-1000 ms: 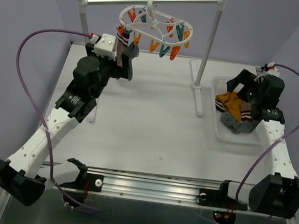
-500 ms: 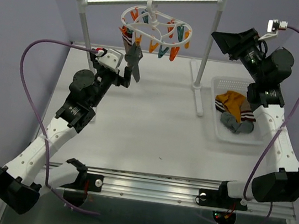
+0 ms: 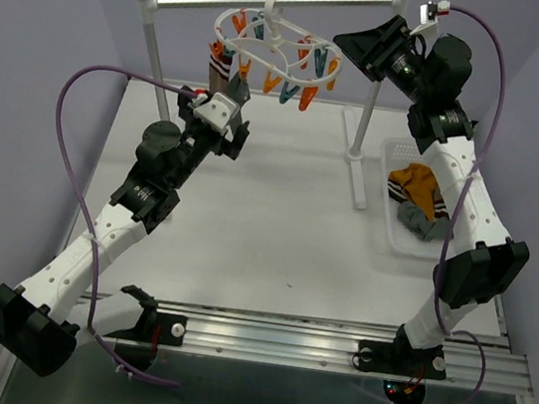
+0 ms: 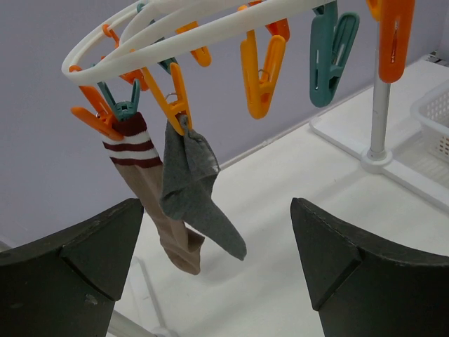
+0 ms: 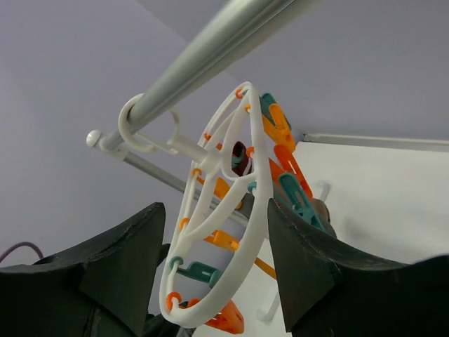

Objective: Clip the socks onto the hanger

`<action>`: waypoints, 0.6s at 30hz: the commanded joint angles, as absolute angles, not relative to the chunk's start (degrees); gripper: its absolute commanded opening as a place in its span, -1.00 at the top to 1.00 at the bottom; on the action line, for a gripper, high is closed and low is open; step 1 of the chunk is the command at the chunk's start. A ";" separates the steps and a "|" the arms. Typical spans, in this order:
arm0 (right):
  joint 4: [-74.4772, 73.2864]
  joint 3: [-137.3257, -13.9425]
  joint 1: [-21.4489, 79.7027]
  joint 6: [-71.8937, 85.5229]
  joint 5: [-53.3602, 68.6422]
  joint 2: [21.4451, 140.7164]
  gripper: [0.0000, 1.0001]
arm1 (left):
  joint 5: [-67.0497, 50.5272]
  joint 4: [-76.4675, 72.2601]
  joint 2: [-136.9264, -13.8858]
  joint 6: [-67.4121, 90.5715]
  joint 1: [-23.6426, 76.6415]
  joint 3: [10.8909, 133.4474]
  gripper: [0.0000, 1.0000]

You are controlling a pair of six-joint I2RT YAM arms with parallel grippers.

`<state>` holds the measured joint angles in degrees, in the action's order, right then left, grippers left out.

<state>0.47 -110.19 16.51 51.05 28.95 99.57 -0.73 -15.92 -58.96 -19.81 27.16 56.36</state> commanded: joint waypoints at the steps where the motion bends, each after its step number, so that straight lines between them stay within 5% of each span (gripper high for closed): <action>1: -2.72 -114.96 17.14 46.25 24.09 97.12 -0.32 | -1.93 -20.74 -57.31 -22.41 26.98 56.25 -0.98; 18: -8.09 -116.90 18.89 44.39 25.57 100.46 -0.07 | -4.92 -20.92 -59.68 -23.03 26.98 59.50 -0.98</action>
